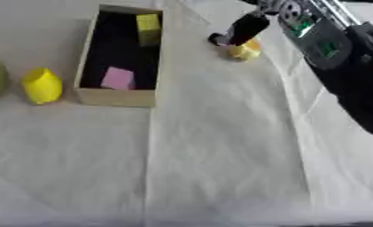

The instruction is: Pick up objects on the table and place them in the box.

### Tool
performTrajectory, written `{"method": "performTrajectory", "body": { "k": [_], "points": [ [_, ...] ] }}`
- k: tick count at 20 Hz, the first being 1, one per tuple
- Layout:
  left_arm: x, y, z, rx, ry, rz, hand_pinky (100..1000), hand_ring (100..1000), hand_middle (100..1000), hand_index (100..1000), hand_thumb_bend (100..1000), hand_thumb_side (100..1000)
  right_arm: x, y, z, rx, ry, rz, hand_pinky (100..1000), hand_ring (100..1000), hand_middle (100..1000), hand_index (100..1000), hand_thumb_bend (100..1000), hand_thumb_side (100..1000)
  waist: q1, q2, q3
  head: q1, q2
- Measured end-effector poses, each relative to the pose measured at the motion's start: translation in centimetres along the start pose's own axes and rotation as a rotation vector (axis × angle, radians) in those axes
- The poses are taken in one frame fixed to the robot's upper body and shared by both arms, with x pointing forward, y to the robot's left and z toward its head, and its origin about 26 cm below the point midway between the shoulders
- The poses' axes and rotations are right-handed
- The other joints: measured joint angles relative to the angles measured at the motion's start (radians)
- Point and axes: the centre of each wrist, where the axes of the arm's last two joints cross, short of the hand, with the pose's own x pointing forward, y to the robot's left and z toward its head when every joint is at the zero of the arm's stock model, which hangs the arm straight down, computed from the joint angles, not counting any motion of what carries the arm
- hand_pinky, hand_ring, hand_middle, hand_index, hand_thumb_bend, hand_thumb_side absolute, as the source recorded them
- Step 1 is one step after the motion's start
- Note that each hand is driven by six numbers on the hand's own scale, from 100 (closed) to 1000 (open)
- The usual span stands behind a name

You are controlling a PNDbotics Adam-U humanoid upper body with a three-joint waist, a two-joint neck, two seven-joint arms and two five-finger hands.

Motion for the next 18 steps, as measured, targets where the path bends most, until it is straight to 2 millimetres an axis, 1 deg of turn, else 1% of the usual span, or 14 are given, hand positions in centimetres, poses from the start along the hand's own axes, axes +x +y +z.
{"method": "performTrajectory", "body": {
  "k": [2, 6, 8, 9, 13, 18],
  "points": [
    [0.0, 0.0, 0.0, 0.0, 0.0, 0.0, 774, 739, 669, 766, 100, 723, -0.4, 0.3, 0.0, 0.007, 0.015, 0.0, 864, 913, 847, 913, 420, 235, 0.0, 0.0, 0.001, 0.001, 0.0],
    [0.0, 0.0, -0.1, -0.001, -0.002, 0.001, 774, 739, 670, 766, 100, 724, -1.3, 0.8, -0.3, 0.017, 0.053, 0.0, 864, 914, 849, 918, 446, 190, 0.0, 0.001, 0.007, 0.006, 0.0],
    [0.0, 0.0, -0.1, -0.001, -0.002, 0.001, 774, 739, 671, 766, 100, 724, -1.7, 1.1, -0.4, 0.023, 0.07, 0.001, 865, 914, 849, 918, 480, 127, 0.0, 0.001, 0.009, 0.008, 0.0],
    [0.0, 0.0, -0.1, -0.001, -0.003, 0.001, 774, 739, 671, 765, 100, 724, -1.9, 1.1, -0.5, 0.024, 0.079, 0.001, 864, 914, 849, 916, 498, 110, 0.0, 0.001, 0.01, 0.008, 0.0],
    [0.0, 0.0, -0.1, -0.003, -0.002, 0.001, 774, 740, 671, 765, 100, 725, -2.6, 1.5, -1.0, 0.03, 0.121, -0.003, 863, 912, 847, 908, 504, 116, 0.0, 0.002, 0.013, 0.008, 0.0],
    [0.0, -0.1, -0.1, -0.005, 0.0, 0.001, 774, 740, 672, 763, 100, 726, -3.6, 2.2, -1.5, 0.036, 0.174, 0.006, 859, 914, 849, 911, 532, 123, 0.0, 0.012, 0.016, 0.008, 0.0]
  ]
}}
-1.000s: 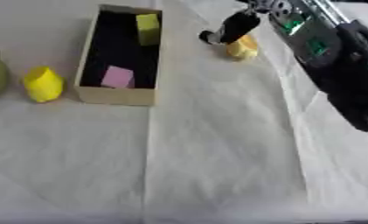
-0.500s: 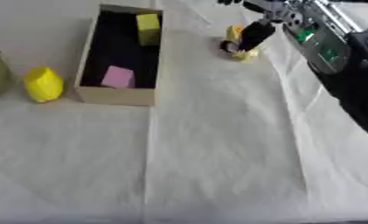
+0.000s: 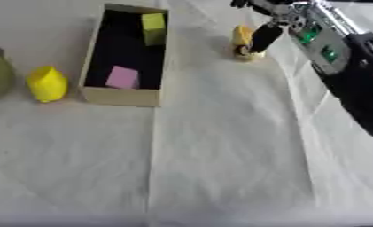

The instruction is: Pick up objects on the table and place them in the box.

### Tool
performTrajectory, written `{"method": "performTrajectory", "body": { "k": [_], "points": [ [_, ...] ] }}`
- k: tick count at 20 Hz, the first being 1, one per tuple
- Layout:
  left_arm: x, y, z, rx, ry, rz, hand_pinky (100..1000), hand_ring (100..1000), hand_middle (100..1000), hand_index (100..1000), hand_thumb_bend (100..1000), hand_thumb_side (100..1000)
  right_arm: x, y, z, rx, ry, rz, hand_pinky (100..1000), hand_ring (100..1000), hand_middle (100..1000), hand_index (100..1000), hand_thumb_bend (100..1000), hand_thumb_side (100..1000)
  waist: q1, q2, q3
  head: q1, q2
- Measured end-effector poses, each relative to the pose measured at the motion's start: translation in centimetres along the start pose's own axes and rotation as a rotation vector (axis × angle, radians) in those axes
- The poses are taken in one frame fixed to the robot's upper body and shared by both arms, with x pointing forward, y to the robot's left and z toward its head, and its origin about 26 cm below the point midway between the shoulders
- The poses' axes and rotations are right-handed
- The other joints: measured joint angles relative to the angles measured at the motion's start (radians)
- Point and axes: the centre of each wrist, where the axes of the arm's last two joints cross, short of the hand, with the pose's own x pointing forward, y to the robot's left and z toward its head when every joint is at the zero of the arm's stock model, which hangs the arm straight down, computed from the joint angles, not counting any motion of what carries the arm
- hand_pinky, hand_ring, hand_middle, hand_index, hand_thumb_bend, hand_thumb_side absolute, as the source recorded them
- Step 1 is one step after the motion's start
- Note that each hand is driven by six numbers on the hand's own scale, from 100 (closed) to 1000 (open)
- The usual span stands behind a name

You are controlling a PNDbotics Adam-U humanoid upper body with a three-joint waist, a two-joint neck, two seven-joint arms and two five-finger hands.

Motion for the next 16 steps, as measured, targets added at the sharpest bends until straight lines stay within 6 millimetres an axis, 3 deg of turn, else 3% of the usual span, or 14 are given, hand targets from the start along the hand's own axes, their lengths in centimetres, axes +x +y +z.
{"method": "performTrajectory", "body": {
  "k": [16],
  "points": [
    [0.0, 0.0, 0.0, -0.001, 0.001, 0.001, 773, 742, 674, 762, 100, 730, -1.7, 1.7, -0.7, 0.015, 0.103, 0.007, 844, 883, 799, 905, 501, 133, 0.0, 0.028, 0.0, 0.003, 0.0]
  ]
}}
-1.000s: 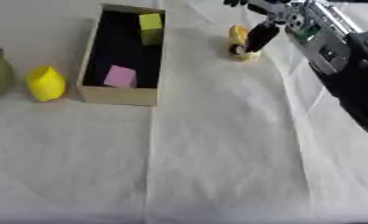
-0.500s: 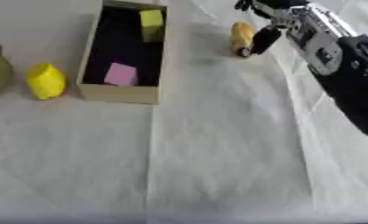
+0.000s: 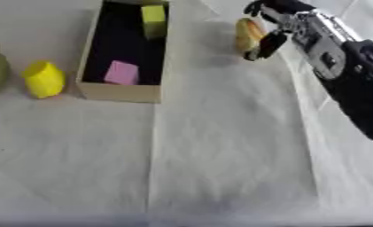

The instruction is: Pick up objects on the table and place them in the box.

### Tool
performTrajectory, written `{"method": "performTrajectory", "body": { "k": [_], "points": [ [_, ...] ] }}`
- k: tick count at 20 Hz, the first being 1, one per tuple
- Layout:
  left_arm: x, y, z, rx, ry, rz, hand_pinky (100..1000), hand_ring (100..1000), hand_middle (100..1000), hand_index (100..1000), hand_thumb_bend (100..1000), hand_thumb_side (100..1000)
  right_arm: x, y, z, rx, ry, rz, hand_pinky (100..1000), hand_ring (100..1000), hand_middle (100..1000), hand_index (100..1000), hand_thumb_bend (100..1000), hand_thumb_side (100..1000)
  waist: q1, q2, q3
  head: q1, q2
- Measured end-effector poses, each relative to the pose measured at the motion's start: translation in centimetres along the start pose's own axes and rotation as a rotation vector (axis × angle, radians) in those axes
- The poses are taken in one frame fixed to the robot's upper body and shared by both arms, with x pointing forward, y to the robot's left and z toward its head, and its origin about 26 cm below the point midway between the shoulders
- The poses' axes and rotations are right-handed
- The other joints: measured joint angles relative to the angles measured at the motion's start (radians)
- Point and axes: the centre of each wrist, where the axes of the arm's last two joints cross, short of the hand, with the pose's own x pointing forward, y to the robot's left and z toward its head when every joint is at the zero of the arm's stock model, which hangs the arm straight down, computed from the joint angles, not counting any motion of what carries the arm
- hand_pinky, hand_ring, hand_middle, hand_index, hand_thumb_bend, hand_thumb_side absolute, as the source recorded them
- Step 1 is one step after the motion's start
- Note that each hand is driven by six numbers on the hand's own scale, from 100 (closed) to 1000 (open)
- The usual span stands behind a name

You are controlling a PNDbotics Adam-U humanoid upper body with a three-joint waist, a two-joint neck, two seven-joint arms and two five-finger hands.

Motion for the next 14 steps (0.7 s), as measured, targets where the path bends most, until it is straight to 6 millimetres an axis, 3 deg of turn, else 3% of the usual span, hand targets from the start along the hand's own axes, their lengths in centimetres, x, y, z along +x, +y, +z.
{"method": "performTrajectory", "body": {
  "k": [7, 12, 14],
  "points": [
    [0.01, -0.02, -0.02, -0.005, 0.0, 0.001, 774, 743, 675, 762, 100, 729, -0.28, 0.5, -0.36, -0.006, 0.034, -0.007, 817, 839, 728, 850, 392, 100, 0.0, 0.005, 0.003, -0.001, 0.0],
    [0.01, -0.03, -0.02, -0.005, 0.001, 0.002, 774, 744, 675, 762, 100, 728, -0.22, 0.93, -0.69, -0.026, 0.056, -0.017, 791, 758, 589, 711, 137, 100, 0.0, 0.006, 0.005, -0.002, 0.0],
    [0.01, -0.03, -0.02, -0.007, 0.002, 0.001, 774, 744, 676, 763, 100, 728, -0.2, 0.94, -0.7, -0.048, 0.065, -0.02, 788, 743, 572, 696, 116, 100, 0.0, 0.006, 0.003, -0.002, 0.0]
  ]
}}
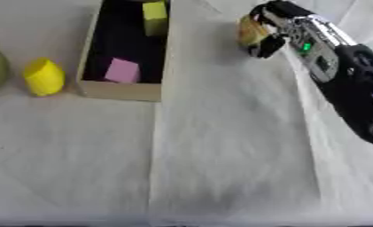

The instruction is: Pick up objects on the table and place them in the box.

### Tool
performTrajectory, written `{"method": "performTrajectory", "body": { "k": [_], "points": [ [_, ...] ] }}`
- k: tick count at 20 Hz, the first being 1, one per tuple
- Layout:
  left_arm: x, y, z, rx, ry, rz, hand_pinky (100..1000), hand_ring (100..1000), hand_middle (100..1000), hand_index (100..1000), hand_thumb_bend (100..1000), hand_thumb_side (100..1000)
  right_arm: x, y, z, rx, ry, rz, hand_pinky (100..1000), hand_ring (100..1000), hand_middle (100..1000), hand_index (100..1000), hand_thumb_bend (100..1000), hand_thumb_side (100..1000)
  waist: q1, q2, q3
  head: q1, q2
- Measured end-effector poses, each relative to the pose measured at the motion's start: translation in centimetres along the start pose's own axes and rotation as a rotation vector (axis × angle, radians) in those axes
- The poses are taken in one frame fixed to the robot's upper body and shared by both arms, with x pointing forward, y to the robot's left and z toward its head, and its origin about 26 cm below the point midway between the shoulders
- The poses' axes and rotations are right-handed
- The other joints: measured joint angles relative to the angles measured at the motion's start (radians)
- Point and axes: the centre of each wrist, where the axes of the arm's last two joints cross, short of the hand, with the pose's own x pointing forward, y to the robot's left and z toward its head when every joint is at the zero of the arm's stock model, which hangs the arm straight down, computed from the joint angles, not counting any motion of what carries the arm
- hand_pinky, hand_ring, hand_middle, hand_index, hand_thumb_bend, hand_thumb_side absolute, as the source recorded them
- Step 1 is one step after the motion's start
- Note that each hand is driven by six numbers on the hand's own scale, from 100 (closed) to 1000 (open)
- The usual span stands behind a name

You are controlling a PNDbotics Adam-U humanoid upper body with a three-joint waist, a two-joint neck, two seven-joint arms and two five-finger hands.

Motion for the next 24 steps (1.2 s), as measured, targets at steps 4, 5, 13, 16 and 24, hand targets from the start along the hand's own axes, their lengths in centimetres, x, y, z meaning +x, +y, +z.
{"method": "performTrajectory", "body": {
  "k": [4, 5, 13, 16, 24],
  "points": [
    [0.0, 0.0, 0.0, -0.003, 0.002, -0.001, 774, 745, 677, 763, 100, 727, 0.3, -0.2, 0.1, -0.021, -0.007, -0.01, 787, 739, 572, 697, 125, 100, 0.0, 0.0, -0.004, 0.0, 0.0],
    [0.0, 0.0, 0.0, -0.004, 0.002, -0.001, 774, 745, 677, 763, 100, 727, 0.5, -0.4, 0.2, -0.023, -0.017, -0.013, 786, 735, 568, 694, 115, 100, 0.0, 0.0, -0.006, 0.001, 0.0],
    [0.0, 0.0, 0.0, -0.008, 0.002, -0.001, 774, 747, 679, 763, 100, 722, 4.8, -5.2, 2.8, -0.142, -0.21, -0.069, 798, 684, 546, 678, 100, 100, 0.0, -0.001, -0.014, 0.002, 0.0],
    [0.0, 0.0, 0.0, -0.01, 0.0, 0.0, 775, 748, 680, 763, 100, 720, 7.5, -7.5, 4.7, -0.201, -0.331, -0.077, 799, 672, 545, 676, 100, 100, 0.0, -0.001, -0.014, 0.001, 0.0],
    [0.2, -0.5, -0.4, -0.029, -0.017, 0.016, 775, 749, 682, 764, 100, 717, 14.3, -9.8, 6.7, -0.163, -0.594, -0.051, 801, 674, 550, 679, 100, 100, 0.0, -0.017, 0.003, -0.011, 0.0]
  ]
}}
